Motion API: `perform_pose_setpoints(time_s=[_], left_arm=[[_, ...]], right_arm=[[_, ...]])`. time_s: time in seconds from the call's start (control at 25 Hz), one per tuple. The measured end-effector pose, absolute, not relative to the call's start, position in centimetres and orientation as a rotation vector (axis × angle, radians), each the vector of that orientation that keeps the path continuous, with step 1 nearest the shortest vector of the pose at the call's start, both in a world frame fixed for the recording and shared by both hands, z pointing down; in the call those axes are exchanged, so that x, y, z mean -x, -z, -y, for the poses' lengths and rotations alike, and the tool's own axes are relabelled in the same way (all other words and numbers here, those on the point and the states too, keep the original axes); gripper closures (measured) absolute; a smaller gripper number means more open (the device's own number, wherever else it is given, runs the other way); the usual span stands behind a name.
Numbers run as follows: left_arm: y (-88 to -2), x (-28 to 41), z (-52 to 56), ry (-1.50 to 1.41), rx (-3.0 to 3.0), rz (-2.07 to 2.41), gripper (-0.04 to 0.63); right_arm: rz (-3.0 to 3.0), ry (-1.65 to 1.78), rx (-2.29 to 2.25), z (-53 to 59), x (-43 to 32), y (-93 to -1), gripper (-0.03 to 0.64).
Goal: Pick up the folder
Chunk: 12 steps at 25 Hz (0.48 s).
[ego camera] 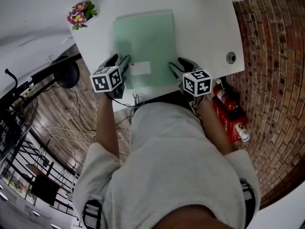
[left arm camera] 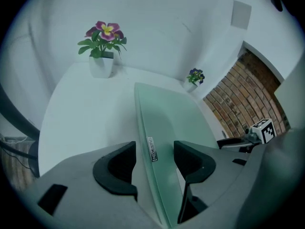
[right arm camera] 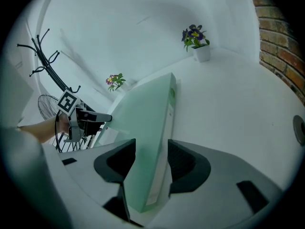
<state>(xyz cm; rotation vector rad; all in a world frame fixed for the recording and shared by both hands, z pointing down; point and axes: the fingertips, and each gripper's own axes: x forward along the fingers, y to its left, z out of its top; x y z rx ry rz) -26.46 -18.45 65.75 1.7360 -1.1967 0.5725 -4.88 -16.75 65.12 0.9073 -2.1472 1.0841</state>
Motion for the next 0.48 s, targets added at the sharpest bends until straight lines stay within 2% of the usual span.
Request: perform_pose_setpoints(time_s=[0.48], left_arm=[[-66.47, 25.43, 19.21, -0.509, -1.708, 1.106, 0.324]], right_arm=[[2.121, -1.089, -0.897, 17.43, 5.86, -65.74, 0.387]])
